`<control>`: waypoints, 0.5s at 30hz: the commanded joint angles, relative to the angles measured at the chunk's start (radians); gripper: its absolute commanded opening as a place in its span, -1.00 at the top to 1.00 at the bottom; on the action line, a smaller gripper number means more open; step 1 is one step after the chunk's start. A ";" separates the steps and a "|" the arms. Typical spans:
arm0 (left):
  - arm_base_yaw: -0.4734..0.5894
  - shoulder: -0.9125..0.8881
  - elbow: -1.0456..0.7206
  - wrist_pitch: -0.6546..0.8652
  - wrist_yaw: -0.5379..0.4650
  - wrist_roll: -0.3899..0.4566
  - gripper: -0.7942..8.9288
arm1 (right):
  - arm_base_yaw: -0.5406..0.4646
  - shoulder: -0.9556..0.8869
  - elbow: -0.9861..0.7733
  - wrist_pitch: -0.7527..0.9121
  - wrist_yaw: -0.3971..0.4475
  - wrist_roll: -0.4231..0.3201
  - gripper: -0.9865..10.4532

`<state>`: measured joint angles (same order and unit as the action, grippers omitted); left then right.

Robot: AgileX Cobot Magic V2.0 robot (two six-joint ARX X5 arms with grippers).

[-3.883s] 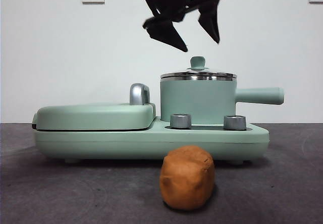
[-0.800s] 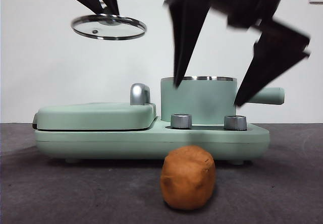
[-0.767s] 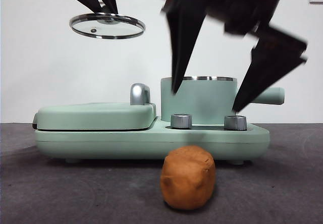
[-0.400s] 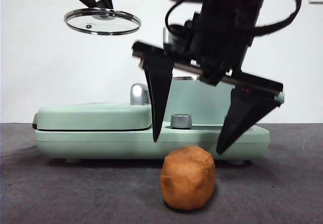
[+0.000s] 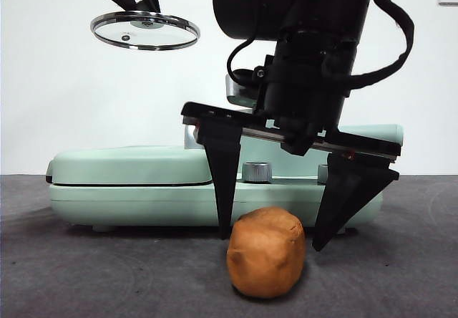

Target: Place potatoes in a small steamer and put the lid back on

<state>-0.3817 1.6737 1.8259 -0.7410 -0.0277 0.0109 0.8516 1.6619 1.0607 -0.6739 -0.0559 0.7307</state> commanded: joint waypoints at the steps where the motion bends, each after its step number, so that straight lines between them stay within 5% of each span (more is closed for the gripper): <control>1: -0.003 -0.011 0.032 0.023 0.000 0.004 0.81 | 0.012 0.032 0.017 -0.002 -0.001 0.005 0.10; 15: -0.002 -0.011 0.032 0.023 0.000 0.005 0.81 | -0.005 0.049 0.052 -0.040 -0.134 -0.047 0.55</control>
<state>-0.3817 1.6737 1.8259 -0.7410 -0.0277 0.0113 0.8417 1.6970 1.0790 -0.7109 -0.1837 0.7052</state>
